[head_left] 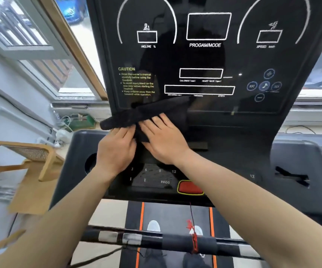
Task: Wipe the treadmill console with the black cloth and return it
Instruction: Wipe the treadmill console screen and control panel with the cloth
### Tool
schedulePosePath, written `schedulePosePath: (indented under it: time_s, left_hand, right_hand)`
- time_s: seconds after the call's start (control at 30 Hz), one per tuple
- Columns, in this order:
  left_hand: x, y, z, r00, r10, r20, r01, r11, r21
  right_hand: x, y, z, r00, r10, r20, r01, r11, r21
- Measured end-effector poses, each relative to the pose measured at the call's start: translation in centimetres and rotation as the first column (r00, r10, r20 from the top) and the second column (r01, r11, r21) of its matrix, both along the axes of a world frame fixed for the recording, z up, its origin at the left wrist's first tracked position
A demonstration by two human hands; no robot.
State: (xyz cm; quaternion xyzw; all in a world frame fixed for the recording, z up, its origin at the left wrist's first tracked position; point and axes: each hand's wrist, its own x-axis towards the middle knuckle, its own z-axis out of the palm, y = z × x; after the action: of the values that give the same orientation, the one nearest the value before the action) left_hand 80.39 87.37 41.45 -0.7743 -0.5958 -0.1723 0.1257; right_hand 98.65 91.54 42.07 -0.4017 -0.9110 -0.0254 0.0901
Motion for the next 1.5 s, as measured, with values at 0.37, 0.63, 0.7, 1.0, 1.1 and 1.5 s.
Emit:
schedulePosePath:
  time_s: [0.37, 0.63, 0.7, 1.0, 1.1, 1.5]
  left_hand:
    - [10.9, 1.4, 0.3, 0.978, -0.152, 0.144, 0.133, 0.983, 0.129]
    - [21.4, 4.3, 1.0, 0.916, -0.362, 0.176, 0.353, 0.932, 0.083]
    - [20.5, 4.4, 0.6, 0.898, -0.418, 0.136, 0.41, 0.908, 0.088]
    - [6.3, 3.5, 0.6, 0.98, -0.171, 0.106, 0.161, 0.983, 0.09]
    - [5.1, 3.7, 1.3, 0.99, -0.135, 0.043, 0.133, 0.99, 0.045]
    - [22.6, 3.7, 1.4, 0.903, -0.364, 0.229, 0.38, 0.925, -0.027]
  right_hand:
    - [12.4, -1.3, -0.2, 0.988, -0.132, -0.083, 0.139, 0.987, 0.084]
    - [20.5, -1.5, 0.1, 0.88, -0.377, -0.289, 0.401, 0.916, 0.026]
    - [19.0, -1.8, 0.4, 0.822, -0.459, -0.338, 0.489, 0.872, 0.004]
    - [4.5, -1.5, 1.0, 0.914, -0.312, -0.261, 0.3, 0.95, -0.084]
    - [3.3, -1.2, 1.3, 0.942, -0.27, -0.199, 0.261, 0.963, -0.07]
    - [20.7, -3.5, 1.5, 0.754, -0.582, -0.303, 0.559, 0.812, -0.168]
